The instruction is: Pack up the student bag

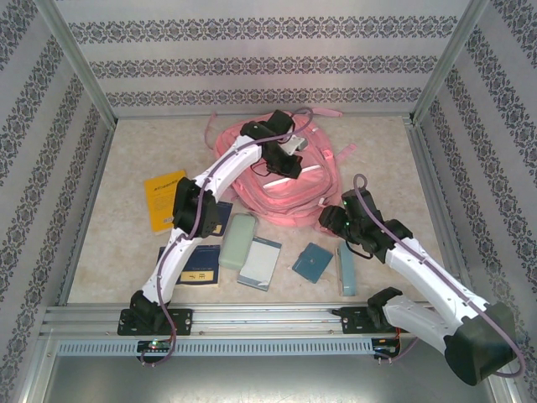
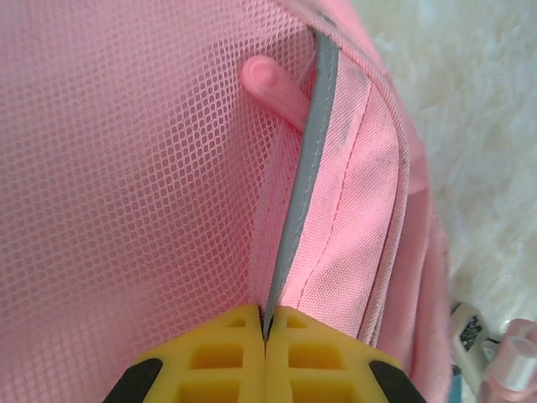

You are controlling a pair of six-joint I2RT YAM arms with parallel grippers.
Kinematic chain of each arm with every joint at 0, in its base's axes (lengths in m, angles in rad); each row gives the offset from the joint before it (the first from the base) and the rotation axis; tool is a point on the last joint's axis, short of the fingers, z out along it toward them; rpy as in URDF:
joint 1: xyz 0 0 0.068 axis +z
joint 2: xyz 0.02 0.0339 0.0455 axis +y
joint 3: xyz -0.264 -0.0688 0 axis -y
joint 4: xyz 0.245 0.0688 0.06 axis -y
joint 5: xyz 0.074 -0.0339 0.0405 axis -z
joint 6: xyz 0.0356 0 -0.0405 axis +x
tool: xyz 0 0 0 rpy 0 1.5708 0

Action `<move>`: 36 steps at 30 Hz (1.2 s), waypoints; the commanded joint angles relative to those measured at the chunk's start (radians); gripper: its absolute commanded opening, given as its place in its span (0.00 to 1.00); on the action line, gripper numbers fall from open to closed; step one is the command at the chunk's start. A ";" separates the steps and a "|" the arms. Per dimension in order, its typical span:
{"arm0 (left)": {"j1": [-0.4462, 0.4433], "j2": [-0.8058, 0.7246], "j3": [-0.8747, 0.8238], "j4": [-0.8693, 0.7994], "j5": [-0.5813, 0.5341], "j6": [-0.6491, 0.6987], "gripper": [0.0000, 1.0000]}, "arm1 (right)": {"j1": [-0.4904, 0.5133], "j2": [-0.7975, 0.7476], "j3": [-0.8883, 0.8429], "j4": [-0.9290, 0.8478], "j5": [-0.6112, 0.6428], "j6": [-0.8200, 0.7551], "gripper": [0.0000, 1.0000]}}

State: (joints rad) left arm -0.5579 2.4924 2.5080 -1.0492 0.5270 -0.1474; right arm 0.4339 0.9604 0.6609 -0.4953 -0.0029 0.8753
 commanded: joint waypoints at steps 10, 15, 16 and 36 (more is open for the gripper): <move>0.072 -0.265 0.025 -0.020 0.071 -0.039 0.00 | -0.085 0.009 0.034 0.193 -0.136 0.025 0.02; 0.070 -0.277 0.025 -0.035 0.114 -0.030 0.00 | -0.122 0.065 0.031 0.361 -0.209 0.111 0.01; 0.072 -0.277 0.023 -0.040 0.125 -0.026 0.00 | -0.131 0.082 0.028 0.399 -0.222 0.132 0.00; -0.037 -0.565 -0.409 0.026 -0.113 0.021 0.53 | -0.138 0.299 0.022 0.901 -0.318 0.415 0.00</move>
State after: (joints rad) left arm -0.5835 1.9751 2.1231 -1.0912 0.4564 -0.1379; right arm 0.2840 1.2545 0.6613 0.2733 -0.2916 1.2652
